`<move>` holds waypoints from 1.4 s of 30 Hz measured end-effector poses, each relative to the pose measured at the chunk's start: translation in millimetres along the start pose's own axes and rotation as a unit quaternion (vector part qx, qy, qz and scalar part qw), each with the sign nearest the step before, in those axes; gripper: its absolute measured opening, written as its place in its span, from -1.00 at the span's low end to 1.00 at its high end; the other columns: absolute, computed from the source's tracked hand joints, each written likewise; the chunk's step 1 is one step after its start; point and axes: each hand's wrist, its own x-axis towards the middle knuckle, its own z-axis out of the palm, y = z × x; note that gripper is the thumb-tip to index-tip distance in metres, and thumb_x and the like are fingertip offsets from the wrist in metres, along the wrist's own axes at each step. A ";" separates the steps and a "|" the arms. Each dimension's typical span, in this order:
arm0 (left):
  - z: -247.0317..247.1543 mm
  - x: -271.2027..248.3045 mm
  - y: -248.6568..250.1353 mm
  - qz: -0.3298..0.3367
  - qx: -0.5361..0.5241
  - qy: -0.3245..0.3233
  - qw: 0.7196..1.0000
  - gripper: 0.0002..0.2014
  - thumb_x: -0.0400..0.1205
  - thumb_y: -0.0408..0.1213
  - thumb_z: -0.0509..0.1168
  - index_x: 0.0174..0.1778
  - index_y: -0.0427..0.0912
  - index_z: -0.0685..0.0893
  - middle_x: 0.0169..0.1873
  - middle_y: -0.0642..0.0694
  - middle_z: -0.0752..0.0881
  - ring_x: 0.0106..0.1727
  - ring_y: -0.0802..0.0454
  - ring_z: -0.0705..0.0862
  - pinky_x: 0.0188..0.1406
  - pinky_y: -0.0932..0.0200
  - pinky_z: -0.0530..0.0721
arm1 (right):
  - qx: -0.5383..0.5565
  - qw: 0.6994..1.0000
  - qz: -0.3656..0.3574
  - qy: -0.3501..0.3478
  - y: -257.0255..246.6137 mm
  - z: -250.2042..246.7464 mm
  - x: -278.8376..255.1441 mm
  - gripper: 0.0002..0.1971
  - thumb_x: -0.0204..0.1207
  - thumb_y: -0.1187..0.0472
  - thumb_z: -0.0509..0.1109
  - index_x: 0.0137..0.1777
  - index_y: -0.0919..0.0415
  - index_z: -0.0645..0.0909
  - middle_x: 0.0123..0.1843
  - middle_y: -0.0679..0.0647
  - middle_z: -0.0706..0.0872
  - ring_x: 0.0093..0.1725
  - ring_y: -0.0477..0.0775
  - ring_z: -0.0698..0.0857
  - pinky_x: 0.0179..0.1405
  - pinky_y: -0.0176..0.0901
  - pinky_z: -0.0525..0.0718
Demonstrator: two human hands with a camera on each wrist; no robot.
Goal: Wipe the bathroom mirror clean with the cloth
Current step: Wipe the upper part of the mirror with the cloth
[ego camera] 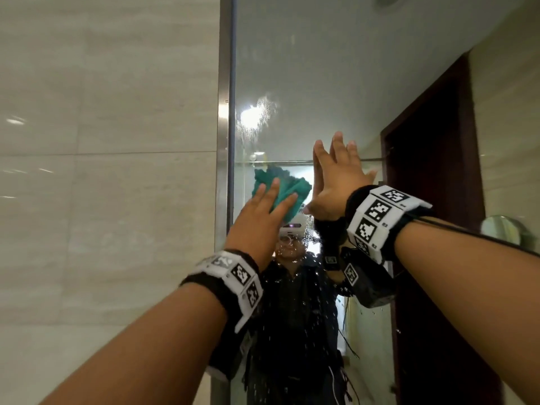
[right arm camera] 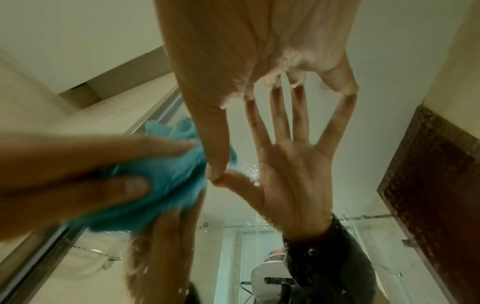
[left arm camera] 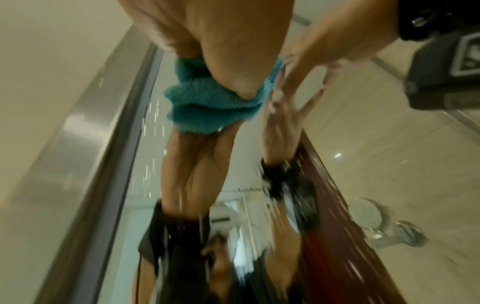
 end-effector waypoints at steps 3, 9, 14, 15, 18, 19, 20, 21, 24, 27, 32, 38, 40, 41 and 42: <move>-25.1 33.5 -8.2 -0.066 -0.047 0.023 0.996 -0.34 0.70 -0.42 0.14 0.65 0.06 0.02 0.66 -0.14 -0.13 0.66 -0.16 -0.11 0.61 -0.03 -0.02 | 0.004 1.000 0.003 0.003 -0.1 0.9 0.3 0.25 0.24 -0.08 0.61 0.63 -0.09 -0.35 0.63 0.00 -0.49 0.61 0.13 -0.41 0.50 0.53 -0.08; 9.4 -8.4 13.8 -0.023 -0.061 0.034 0.997 -0.38 0.72 -0.32 0.14 0.65 0.05 0.03 0.66 -0.13 -0.14 0.66 -0.16 -0.14 0.59 0.02 -0.16 | -0.003 1.000 -0.003 0.007 1.5 3.7 1.4 0.22 0.27 -0.08 0.59 0.63 -0.10 -0.34 0.63 -0.01 -0.48 0.61 0.14 -0.40 0.49 0.55 -0.04; -11.6 21.5 5.7 -0.030 -0.032 0.021 0.999 -0.31 0.69 -0.43 0.17 0.65 0.07 0.00 0.66 -0.14 -0.09 0.66 -0.15 -0.06 0.58 -0.01 0.04 | 0.002 1.000 -0.003 0.005 2.0 1.7 1.6 0.24 0.25 -0.09 0.61 0.63 -0.09 -0.34 0.63 0.00 -0.48 0.61 0.15 -0.39 0.48 0.56 -0.06; -18.1 31.1 4.2 -0.060 -0.060 0.039 0.996 -0.30 0.69 -0.45 0.16 0.65 0.07 -0.01 0.66 -0.15 -0.06 0.66 -0.16 -0.04 0.58 -0.03 0.07 | 0.002 1.000 -0.002 0.005 1.8 1.9 2.0 0.25 0.24 -0.10 0.61 0.63 -0.09 -0.34 0.63 0.00 -0.48 0.61 0.14 -0.40 0.49 0.55 -0.06; -14.4 33.5 8.5 -0.085 -0.092 0.070 0.990 -0.25 0.68 -0.47 0.16 0.66 0.05 -0.10 0.66 -0.17 -0.03 0.65 -0.16 -0.03 0.59 -0.02 0.03 | -0.003 1.000 -0.003 0.009 2.7 4.7 3.8 0.26 0.23 -0.14 0.60 0.63 -0.11 -0.35 0.63 -0.01 -0.48 0.62 0.13 -0.39 0.49 0.54 -0.06; -6.5 25.4 12.0 -0.072 -0.074 0.065 0.993 -0.24 0.67 -0.46 0.18 0.66 0.04 -0.10 0.66 -0.17 -0.07 0.66 -0.16 -0.06 0.60 0.02 -0.04 | -0.001 1.000 -0.005 0.012 3.6 6.0 4.1 0.25 0.23 -0.14 0.60 0.63 -0.11 -0.35 0.63 -0.01 -0.48 0.62 0.13 -0.39 0.49 0.55 -0.06; 1.3 14.5 15.8 -0.051 -0.048 0.054 0.996 -0.23 0.66 -0.44 0.21 0.66 0.03 -0.10 0.66 -0.15 -0.10 0.66 -0.16 -0.09 0.59 0.04 -0.12 | 0.002 1.000 -0.007 0.016 4.3 6.7 4.5 0.23 0.25 -0.14 0.59 0.63 -0.12 -0.35 0.63 -0.01 -0.48 0.62 0.13 -0.39 0.49 0.55 -0.06; 8.1 3.5 17.9 -0.026 -0.021 0.039 0.999 -0.21 0.65 -0.41 0.23 0.66 0.03 -0.12 0.66 -0.14 -0.14 0.66 -0.15 -0.11 0.57 0.06 -0.18 | 0.005 1.000 -0.009 0.017 4.3 7.1 4.3 0.20 0.28 -0.13 0.57 0.63 -0.12 -0.34 0.63 -0.01 -0.47 0.62 0.14 -0.38 0.48 0.56 -0.07; 5.7 2.8 9.8 0.021 0.017 0.018 0.999 -0.23 0.67 -0.42 0.22 0.66 0.06 -0.10 0.66 -0.10 -0.14 0.66 -0.13 -0.11 0.57 0.06 -0.14 | 0.005 1.000 -0.011 0.018 3.3 6.4 3.0 0.19 0.30 -0.09 0.57 0.63 -0.12 -0.33 0.63 0.00 -0.46 0.62 0.14 -0.38 0.48 0.57 -0.07; -24.7 33.4 -5.8 -0.052 -0.036 0.039 0.997 -0.28 0.66 -0.47 0.20 0.65 0.06 0.03 0.66 -0.13 -0.08 0.65 -0.18 -0.07 0.59 0.01 -0.03 | 0.016 1.000 -0.008 0.013 3.0 4.9 1.7 0.25 0.23 -0.06 0.62 0.63 -0.10 -0.33 0.63 -0.01 -0.47 0.62 0.14 -0.39 0.48 0.56 -0.08; -6.3 12.8 5.0 -0.078 -0.061 0.075 0.992 -0.24 0.64 -0.55 0.16 0.65 0.09 -0.01 0.66 -0.12 -0.15 0.65 -0.19 -0.15 0.59 0.01 -0.16 | 0.010 1.000 -0.010 0.019 3.6 6.7 3.8 0.25 0.23 -0.08 0.61 0.63 -0.10 -0.32 0.63 -0.01 -0.47 0.62 0.14 -0.39 0.48 0.57 -0.07; 0.4 -4.4 6.7 -0.028 0.012 0.001 1.000 -0.22 0.65 -0.39 0.21 0.66 0.08 -0.11 0.65 -0.11 -0.25 0.65 -0.15 -0.20 0.58 0.04 -0.18 | -0.001 1.000 -0.009 0.019 3.5 5.7 4.2 0.24 0.25 -0.13 0.59 0.63 -0.11 -0.35 0.63 0.00 -0.48 0.61 0.15 -0.40 0.47 0.57 -0.08; -19.5 24.5 0.5 -0.083 -0.025 0.017 0.996 -0.20 0.63 -0.46 0.23 0.66 0.09 -0.07 0.65 -0.11 -0.21 0.65 -0.15 -0.18 0.59 0.01 -0.12 | 0.000 1.000 -0.010 0.018 3.9 4.9 3.9 0.27 0.21 -0.12 0.62 0.63 -0.10 -0.35 0.63 0.01 -0.48 0.61 0.15 -0.40 0.47 0.57 -0.08; -26.3 34.8 0.2 -0.107 -0.041 0.020 0.993 -0.20 0.62 -0.47 0.23 0.66 0.09 -0.06 0.65 -0.12 -0.20 0.65 -0.16 -0.18 0.59 -0.01 -0.10 | -0.003 1.000 -0.010 0.021 4.2 5.2 4.4 0.29 0.19 -0.13 0.63 0.63 -0.11 -0.34 0.63 0.00 -0.47 0.61 0.14 -0.39 0.47 0.57 -0.08; -28.0 39.4 2.1 -0.122 -0.046 0.024 0.991 -0.19 0.63 -0.47 0.23 0.66 0.09 -0.07 0.65 -0.13 -0.21 0.65 -0.17 -0.20 0.60 -0.03 -0.10 | -0.005 1.000 -0.010 0.021 4.5 6.3 5.5 0.29 0.17 -0.13 0.63 0.63 -0.11 -0.34 0.63 0.00 -0.47 0.61 0.14 -0.39 0.47 0.57 -0.07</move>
